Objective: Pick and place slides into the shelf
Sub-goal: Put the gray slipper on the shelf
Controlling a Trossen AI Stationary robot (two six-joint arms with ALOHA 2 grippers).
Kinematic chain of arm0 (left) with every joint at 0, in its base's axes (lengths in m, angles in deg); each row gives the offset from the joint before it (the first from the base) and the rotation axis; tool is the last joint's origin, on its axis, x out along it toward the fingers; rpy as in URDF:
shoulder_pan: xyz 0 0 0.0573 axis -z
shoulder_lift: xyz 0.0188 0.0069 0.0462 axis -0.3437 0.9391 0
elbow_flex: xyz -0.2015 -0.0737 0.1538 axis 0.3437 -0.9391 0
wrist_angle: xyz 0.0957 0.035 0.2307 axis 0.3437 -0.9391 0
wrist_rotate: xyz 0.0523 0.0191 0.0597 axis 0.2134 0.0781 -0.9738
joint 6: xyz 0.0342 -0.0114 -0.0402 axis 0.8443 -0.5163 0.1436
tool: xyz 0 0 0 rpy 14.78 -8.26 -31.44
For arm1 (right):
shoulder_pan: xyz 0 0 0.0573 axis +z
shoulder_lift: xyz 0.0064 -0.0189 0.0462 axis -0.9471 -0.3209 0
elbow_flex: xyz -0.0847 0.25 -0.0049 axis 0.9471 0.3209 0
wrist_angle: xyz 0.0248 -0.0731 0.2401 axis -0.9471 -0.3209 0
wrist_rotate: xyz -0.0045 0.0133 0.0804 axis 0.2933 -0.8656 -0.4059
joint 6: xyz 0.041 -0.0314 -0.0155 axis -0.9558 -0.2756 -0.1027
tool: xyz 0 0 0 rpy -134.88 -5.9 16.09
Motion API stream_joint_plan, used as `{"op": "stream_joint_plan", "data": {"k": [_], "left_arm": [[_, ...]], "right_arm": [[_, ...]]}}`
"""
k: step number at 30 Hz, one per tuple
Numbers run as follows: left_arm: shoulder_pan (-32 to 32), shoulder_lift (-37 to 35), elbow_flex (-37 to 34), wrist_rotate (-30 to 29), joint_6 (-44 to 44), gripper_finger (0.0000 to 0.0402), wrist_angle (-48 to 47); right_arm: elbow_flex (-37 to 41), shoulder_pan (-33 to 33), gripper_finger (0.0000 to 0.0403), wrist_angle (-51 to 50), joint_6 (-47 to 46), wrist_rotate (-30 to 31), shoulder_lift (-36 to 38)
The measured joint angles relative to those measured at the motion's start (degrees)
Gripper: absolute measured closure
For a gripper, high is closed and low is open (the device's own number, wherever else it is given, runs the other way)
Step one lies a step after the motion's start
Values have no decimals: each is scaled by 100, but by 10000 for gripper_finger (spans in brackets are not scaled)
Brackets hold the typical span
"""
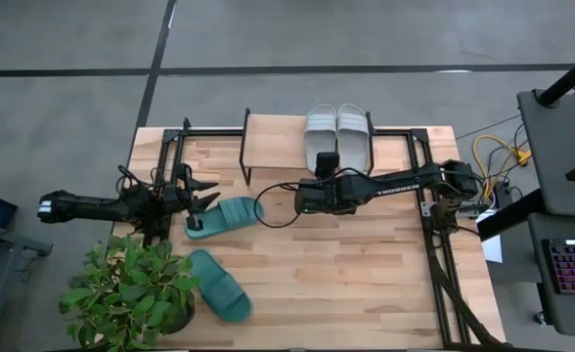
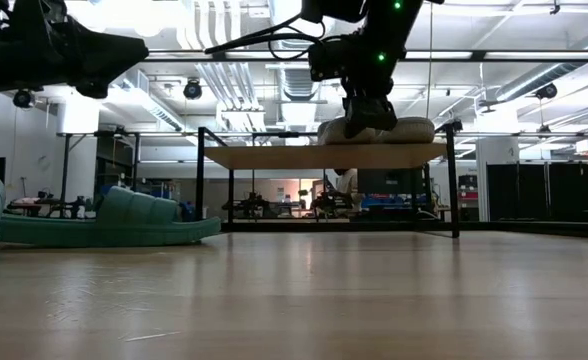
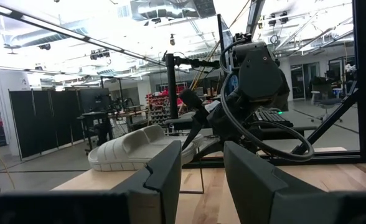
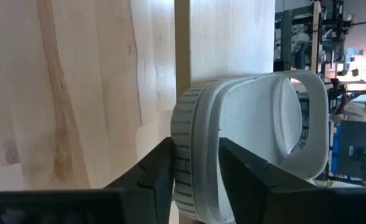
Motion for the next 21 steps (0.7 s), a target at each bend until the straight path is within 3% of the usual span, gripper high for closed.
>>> {"op": "stream_joint_plan", "data": {"k": [16,21], "left_arm": [[0,0,0,0,2,294,-2],[0,1,0,2,4,294,-2]], "right_arm": [[-407,201,266,-707,-461,-490,0],[-717,364,266,-1241,-911,-1098,2]]}}
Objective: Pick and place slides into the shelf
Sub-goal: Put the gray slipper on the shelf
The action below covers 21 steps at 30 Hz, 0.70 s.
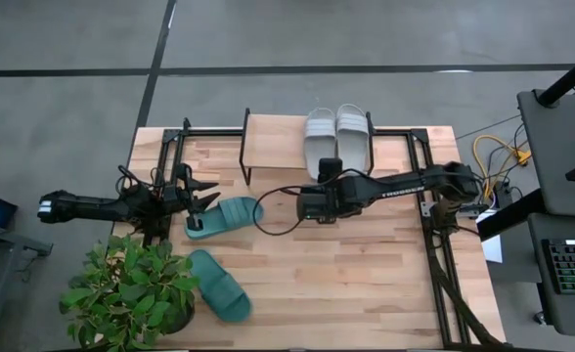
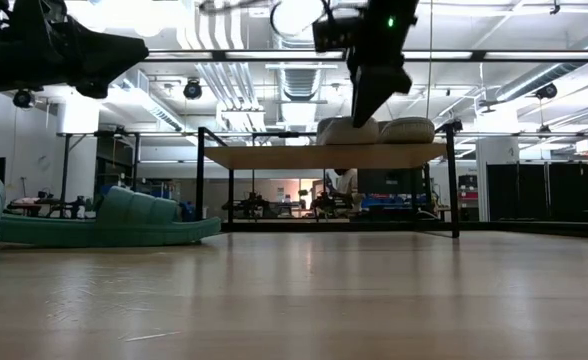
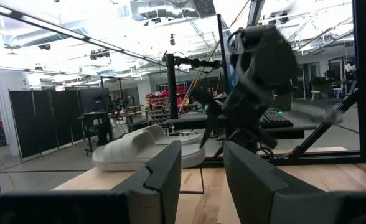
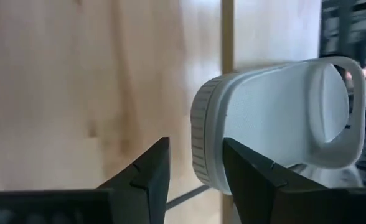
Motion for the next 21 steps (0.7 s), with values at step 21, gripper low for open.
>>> {"op": "stream_joint_plan", "data": {"k": [21], "left_arm": [[0,-1,0,0,-32,294,0]], "right_arm": [[-1320,91,266,-768,543,1117,180]]}}
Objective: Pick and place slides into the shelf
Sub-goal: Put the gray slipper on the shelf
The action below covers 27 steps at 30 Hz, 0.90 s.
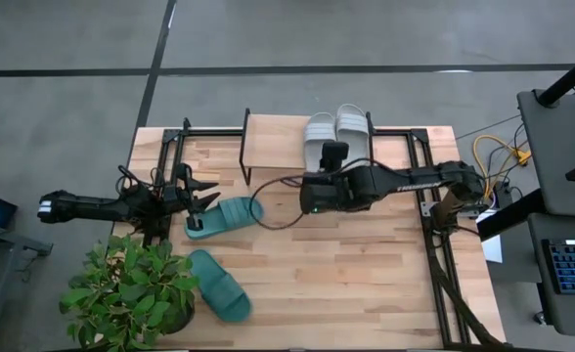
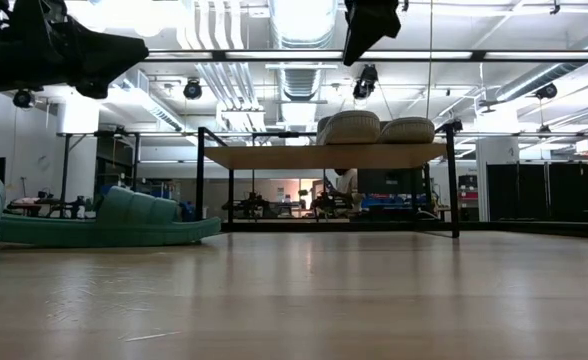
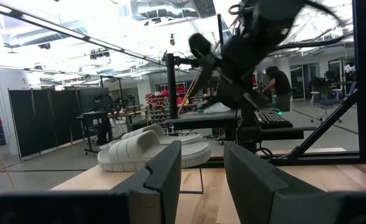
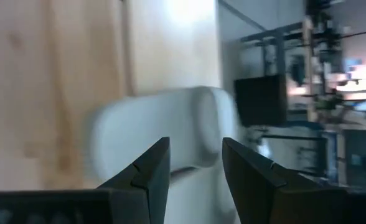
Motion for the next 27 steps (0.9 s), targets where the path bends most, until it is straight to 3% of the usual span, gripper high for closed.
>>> {"op": "stream_joint_plan", "data": {"k": [3,10,27], "left_arm": [[0,0,0,0,-1,294,0],[1,1,0,0,-1,294,0],[0,-1,0,0,1,294,0]], "right_arm": [[0,-265,266,-1,320,-94,38],[51,-1021,266,105,1034,-1328,41],[355,-1621,266,1287,2989,-1373,32]]}}
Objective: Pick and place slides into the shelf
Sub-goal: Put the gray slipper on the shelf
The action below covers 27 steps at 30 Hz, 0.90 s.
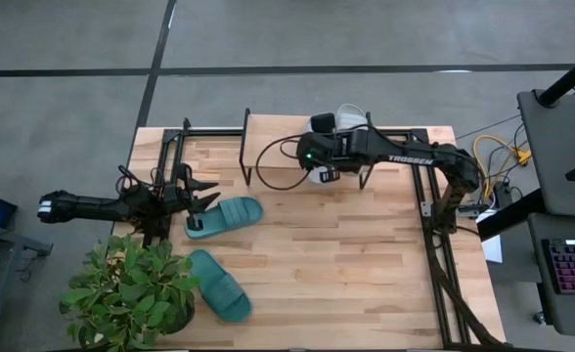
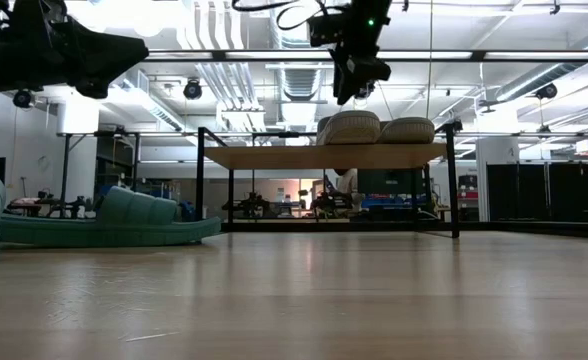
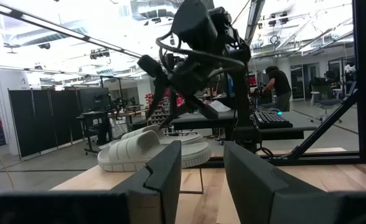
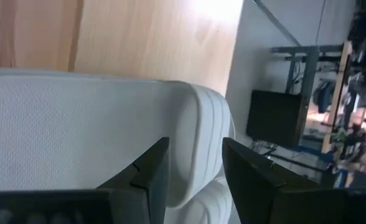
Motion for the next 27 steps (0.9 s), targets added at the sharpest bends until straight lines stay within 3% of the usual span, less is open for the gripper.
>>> {"op": "stream_joint_plan", "data": {"k": [18,27], "left_arm": [[0,0,0,0,4,294,0],[0,1,0,0,23,294,1]], "right_arm": [[662,-557,271,809,317,297,0],[712,-663,337,968,327,283,-2]]}}
